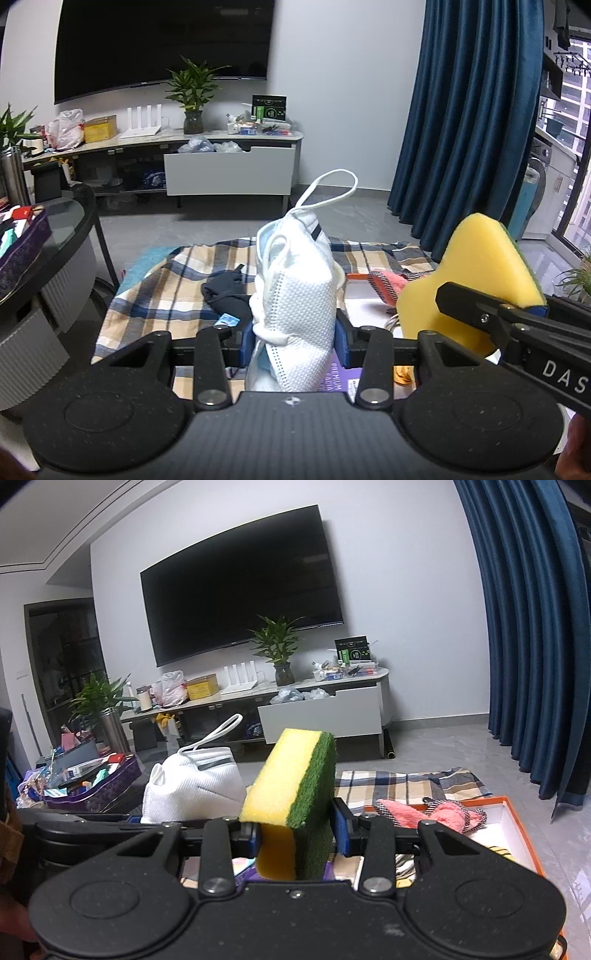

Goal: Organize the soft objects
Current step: 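Carry face mask in left tool toward the box while right tool carries sponge, then open left tool to drop face mask into box while right tool releases sponge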

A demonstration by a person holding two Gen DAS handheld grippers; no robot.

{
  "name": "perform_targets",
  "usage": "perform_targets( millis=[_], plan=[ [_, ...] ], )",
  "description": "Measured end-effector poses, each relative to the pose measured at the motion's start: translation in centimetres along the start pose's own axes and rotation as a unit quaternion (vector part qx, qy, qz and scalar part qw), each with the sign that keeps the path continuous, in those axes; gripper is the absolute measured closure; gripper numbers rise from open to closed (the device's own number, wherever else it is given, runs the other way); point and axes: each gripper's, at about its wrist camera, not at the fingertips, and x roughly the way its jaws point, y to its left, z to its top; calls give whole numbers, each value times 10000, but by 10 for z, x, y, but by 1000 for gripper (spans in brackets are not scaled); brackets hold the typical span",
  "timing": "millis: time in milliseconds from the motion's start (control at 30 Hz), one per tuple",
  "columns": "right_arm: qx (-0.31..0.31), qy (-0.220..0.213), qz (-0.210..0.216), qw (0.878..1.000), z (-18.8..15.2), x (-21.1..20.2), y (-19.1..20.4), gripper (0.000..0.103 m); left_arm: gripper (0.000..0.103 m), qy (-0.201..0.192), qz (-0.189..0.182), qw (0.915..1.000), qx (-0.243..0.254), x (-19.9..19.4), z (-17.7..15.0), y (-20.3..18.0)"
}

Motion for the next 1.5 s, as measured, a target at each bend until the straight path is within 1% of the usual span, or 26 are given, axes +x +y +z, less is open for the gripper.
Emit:
perform_targets(
  millis=[267, 933, 1500],
  plan=[
    [97, 5, -170, 9998, 2, 0, -15, 57, 61, 144, -158, 9997, 84, 9, -1, -12],
    [378, 6, -740, 9965, 16, -8, -72, 57, 61, 383, -617, 9969, 318, 36, 10, -59],
    [561, 17, -1204, 9911, 14, -17, -115, 56, 61, 655, -932, 9922, 514, 57, 3, -96]
  ],
)
